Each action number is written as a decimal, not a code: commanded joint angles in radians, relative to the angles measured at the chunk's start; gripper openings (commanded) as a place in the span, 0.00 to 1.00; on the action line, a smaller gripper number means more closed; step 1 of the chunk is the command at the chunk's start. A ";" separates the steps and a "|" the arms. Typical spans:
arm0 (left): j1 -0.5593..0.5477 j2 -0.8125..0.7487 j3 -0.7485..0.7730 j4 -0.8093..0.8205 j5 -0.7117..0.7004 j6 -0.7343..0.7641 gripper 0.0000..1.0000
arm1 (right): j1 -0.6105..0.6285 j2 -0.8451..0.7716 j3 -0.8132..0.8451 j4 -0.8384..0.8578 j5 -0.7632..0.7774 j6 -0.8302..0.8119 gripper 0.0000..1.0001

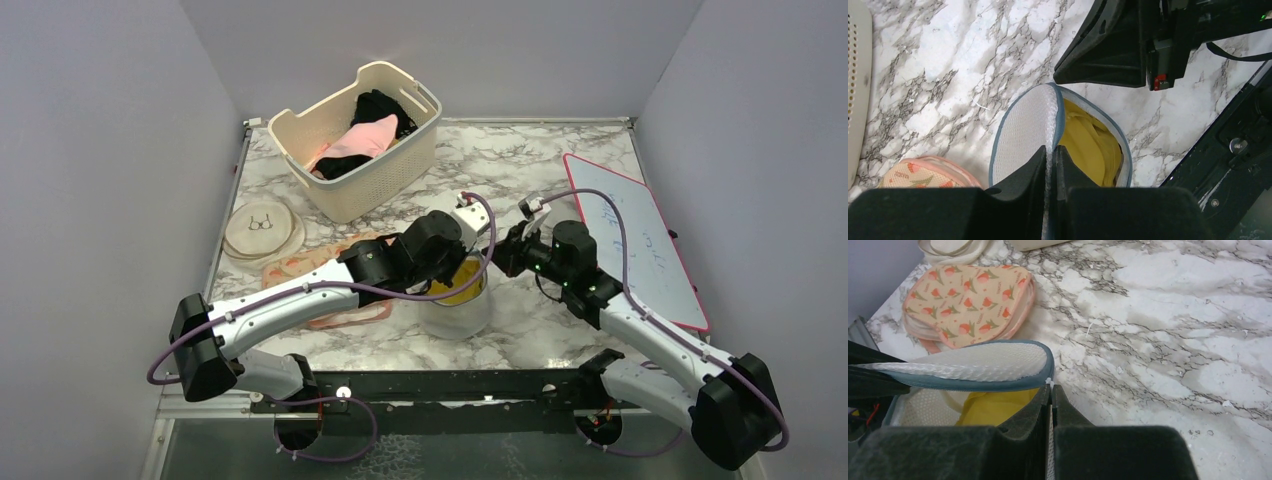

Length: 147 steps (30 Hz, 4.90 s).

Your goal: Unzip the laundry bag and remove the bra

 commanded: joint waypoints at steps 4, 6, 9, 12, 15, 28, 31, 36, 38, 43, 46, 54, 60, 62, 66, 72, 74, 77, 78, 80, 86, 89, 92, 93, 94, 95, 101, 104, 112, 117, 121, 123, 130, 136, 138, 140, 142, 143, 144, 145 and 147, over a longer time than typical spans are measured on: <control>-0.006 -0.039 -0.020 0.055 -0.018 -0.001 0.00 | -0.027 0.000 0.031 0.017 0.002 -0.019 0.01; -0.007 -0.036 -0.025 0.053 -0.024 -0.002 0.00 | -0.027 -0.020 0.026 0.018 -0.037 -0.039 0.01; -0.006 -0.025 -0.027 0.050 -0.028 -0.001 0.13 | -0.027 -0.051 0.012 0.019 -0.083 -0.058 0.01; -0.007 0.000 -0.017 0.040 -0.018 0.011 0.32 | -0.027 -0.072 0.001 0.014 -0.122 -0.072 0.01; -0.007 0.031 0.014 0.024 -0.025 0.020 0.37 | -0.027 -0.079 -0.001 0.003 -0.151 -0.078 0.01; -0.014 0.140 0.085 -0.009 -0.086 0.026 0.42 | -0.027 -0.111 -0.003 -0.019 -0.214 -0.074 0.01; -0.018 0.140 0.086 -0.009 -0.086 0.026 0.31 | -0.027 -0.119 -0.006 -0.020 -0.213 -0.073 0.01; -0.026 0.118 0.084 -0.008 -0.086 0.029 0.14 | -0.027 -0.126 -0.022 -0.002 -0.193 -0.063 0.01; -0.030 0.102 0.081 -0.008 -0.086 0.031 0.06 | -0.028 -0.121 -0.028 0.003 -0.166 -0.052 0.01; -0.039 0.045 0.060 0.006 -0.083 0.026 0.00 | -0.027 -0.077 -0.028 -0.014 -0.084 -0.035 0.01; -0.039 0.008 0.046 0.014 -0.080 0.023 0.00 | -0.027 -0.054 -0.024 -0.020 -0.046 -0.021 0.01; -0.040 -0.026 0.013 0.021 -0.089 0.020 0.00 | -0.033 -0.037 -0.008 -0.016 -0.052 -0.014 0.01; -0.041 -0.002 0.008 0.015 -0.108 0.017 0.18 | -0.033 -0.075 -0.014 -0.011 -0.112 -0.033 0.01; -0.040 0.012 0.017 0.009 -0.114 0.018 0.26 | -0.033 -0.085 -0.015 -0.015 -0.125 -0.040 0.01; -0.041 0.063 0.051 -0.011 -0.126 0.026 0.41 | -0.033 -0.098 -0.011 -0.030 -0.147 -0.045 0.01; -0.040 0.151 0.116 -0.051 -0.161 0.023 0.50 | -0.033 -0.117 -0.010 -0.036 -0.183 -0.052 0.01; -0.041 0.164 0.127 -0.052 -0.161 0.019 0.50 | -0.033 -0.121 -0.008 -0.046 -0.188 -0.056 0.01; -0.041 0.172 0.133 -0.050 -0.157 0.018 0.41 | -0.033 -0.125 -0.011 -0.049 -0.190 -0.060 0.01; -0.041 0.171 0.134 -0.051 -0.155 0.018 0.35 | -0.033 -0.127 -0.013 -0.050 -0.190 -0.060 0.01; -0.041 0.162 0.130 -0.051 -0.154 0.016 0.26 | -0.034 -0.131 -0.015 -0.053 -0.181 -0.060 0.01; -0.040 0.103 0.105 -0.048 -0.149 0.020 0.06 | -0.033 -0.145 -0.028 -0.057 -0.085 -0.040 0.01; -0.042 0.058 0.083 -0.041 -0.144 0.026 0.00 | -0.033 -0.135 -0.027 -0.061 -0.046 -0.031 0.01; -0.043 0.017 0.065 -0.029 -0.135 0.034 0.00 | -0.035 -0.110 -0.030 -0.057 -0.029 -0.028 0.01; -0.044 0.004 0.056 -0.025 -0.129 0.037 0.00 | -0.035 -0.101 -0.031 -0.055 -0.031 -0.027 0.01; -0.044 -0.009 0.051 -0.022 -0.124 0.039 0.00 | -0.036 -0.092 -0.033 -0.050 -0.034 -0.023 0.01; -0.043 -0.021 0.045 -0.016 -0.118 0.040 0.00 | -0.036 -0.084 -0.034 -0.045 -0.038 -0.021 0.01; -0.043 -0.055 0.013 -0.001 -0.121 0.040 0.00 | -0.040 -0.068 -0.031 -0.020 -0.075 -0.016 0.01; -0.044 -0.046 0.005 -0.004 -0.152 0.038 0.03 | -0.040 -0.085 -0.026 -0.019 -0.112 -0.031 0.01; -0.043 0.038 0.045 -0.042 -0.204 0.036 0.35 | -0.040 -0.106 -0.006 -0.039 -0.243 -0.077 0.01; -0.044 0.101 0.092 -0.061 -0.182 0.041 0.54 | -0.040 -0.115 -0.003 -0.057 -0.268 -0.085 0.01; -0.044 0.144 0.118 -0.069 -0.156 0.043 0.59 | -0.040 -0.121 -0.002 -0.065 -0.281 -0.087 0.01; -0.044 0.155 0.123 -0.074 -0.154 0.042 0.52 | -0.041 -0.126 -0.002 -0.066 -0.281 -0.088 0.01; -0.044 0.128 0.115 -0.074 -0.158 0.048 0.24 | -0.041 -0.140 -0.011 -0.058 -0.270 -0.084 0.01; -0.045 0.074 0.104 -0.075 -0.130 0.063 0.03 | -0.042 -0.134 -0.020 -0.044 -0.212 -0.064 0.01; -0.045 0.047 0.099 -0.073 -0.133 0.069 0.00 | -0.040 -0.126 -0.023 -0.041 -0.182 -0.054 0.01; -0.047 0.016 0.094 -0.073 -0.135 0.078 0.00 | -0.040 -0.114 -0.024 -0.030 -0.177 -0.051 0.01; -0.046 -0.014 0.088 -0.072 -0.123 0.091 0.00 | -0.041 -0.089 -0.020 -0.017 -0.190 -0.053 0.01; -0.046 -0.026 0.085 -0.071 -0.112 0.099 0.00 | -0.041 -0.073 -0.012 -0.016 -0.198 -0.059 0.01; -0.047 -0.039 0.080 -0.068 -0.101 0.108 0.00 | -0.041 -0.057 -0.003 -0.015 -0.208 -0.064 0.01; -0.046 -0.050 0.076 -0.067 -0.089 0.118 0.00 | -0.041 -0.043 0.006 -0.010 -0.222 -0.068 0.01; -0.047 -0.068 0.070 -0.064 -0.049 0.140 0.00 | -0.041 -0.019 0.022 0.002 -0.257 -0.082 0.01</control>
